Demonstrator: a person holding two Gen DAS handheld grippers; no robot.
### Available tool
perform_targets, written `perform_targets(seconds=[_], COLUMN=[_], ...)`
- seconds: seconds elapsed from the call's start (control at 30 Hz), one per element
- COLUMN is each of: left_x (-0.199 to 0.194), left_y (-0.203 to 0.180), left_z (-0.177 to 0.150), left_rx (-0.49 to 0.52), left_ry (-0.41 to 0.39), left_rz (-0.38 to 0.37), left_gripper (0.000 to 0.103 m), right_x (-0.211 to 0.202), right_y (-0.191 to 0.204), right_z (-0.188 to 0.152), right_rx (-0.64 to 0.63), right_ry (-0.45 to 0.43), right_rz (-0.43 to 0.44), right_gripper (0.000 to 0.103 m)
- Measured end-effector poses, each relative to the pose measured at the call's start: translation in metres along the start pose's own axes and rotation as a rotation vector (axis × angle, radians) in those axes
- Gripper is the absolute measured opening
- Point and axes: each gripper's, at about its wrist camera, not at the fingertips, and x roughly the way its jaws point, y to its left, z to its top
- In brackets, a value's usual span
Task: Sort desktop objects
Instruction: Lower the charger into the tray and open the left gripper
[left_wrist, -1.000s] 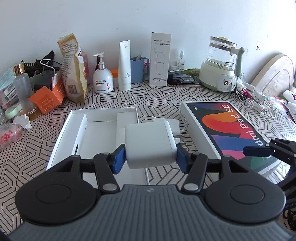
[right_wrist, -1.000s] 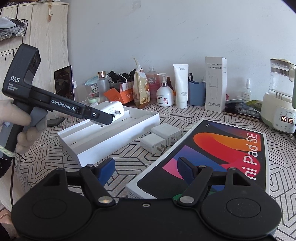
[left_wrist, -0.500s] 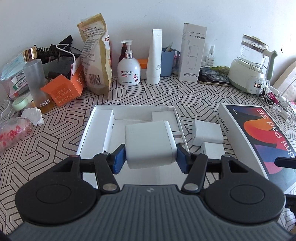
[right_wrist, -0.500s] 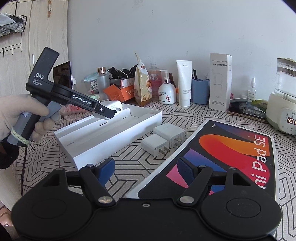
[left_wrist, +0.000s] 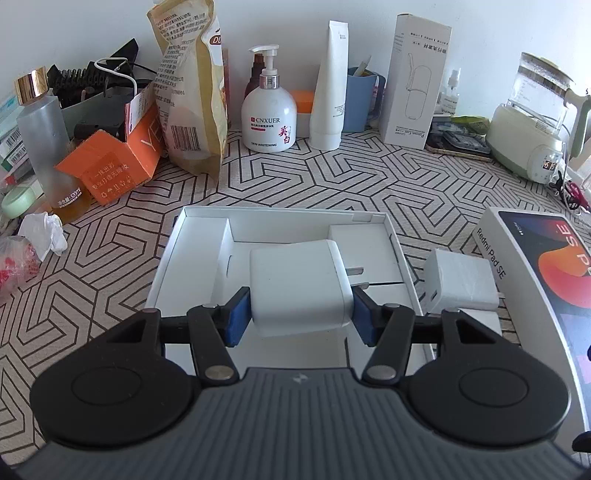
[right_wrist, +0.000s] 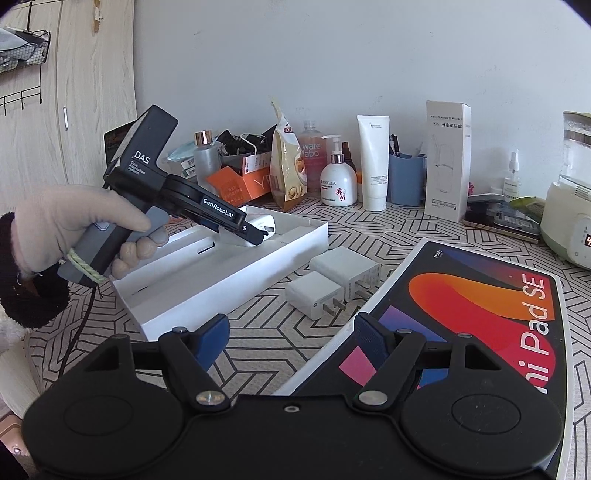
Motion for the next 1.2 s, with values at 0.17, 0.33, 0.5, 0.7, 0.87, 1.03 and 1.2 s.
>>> perform_targets(seconds=[0.17, 0.33, 0.5, 0.7, 0.87, 1.03, 1.2], left_x=[0.002, -0.004, -0.008, -0.053, -0.077, -0.100, -0.104], left_y=[0.005, 0.004, 0.005, -0.010, -0.013, 0.000, 0.021], left_z=[0.007, 0.014, 0.006, -0.016, -0.038, -0.065, -0.082], left_rx=[-0.011, -0.002, -0.014, 0.001, 0.008, -0.062, -0.114], left_ry=[-0.012, -0.033, -0.018, -0.090, -0.123, -0.168, -0.154], left_rz=[0.008, 0.015, 0.015, -0.052, -0.034, -0.025, -0.005], left_gripper=[0.054, 0.052, 0.052, 0.056, 0.062, 0.068, 0.073], right_x=[0.000, 0.000, -0.001, 0.000, 0.002, 0.007, 0.011], right_y=[-0.004, -0.005, -0.003, 0.000, 0.004, 0.012, 0.019], right_z=[0.000, -0.001, 0.000, -0.002, -0.002, 0.000, 0.002], right_rx=[0.011, 0.017, 0.016, 0.008, 0.003, -0.007, -0.028], right_ry=[-0.001, -0.001, -0.006, 0.011, 0.019, 0.025, 0.047], right_rz=[-0.009, -0.006, -0.002, -0.007, -0.003, 0.010, 0.009], right_gripper=[0.079, 0.080, 0.080, 0.080, 0.080, 0.080, 0.081])
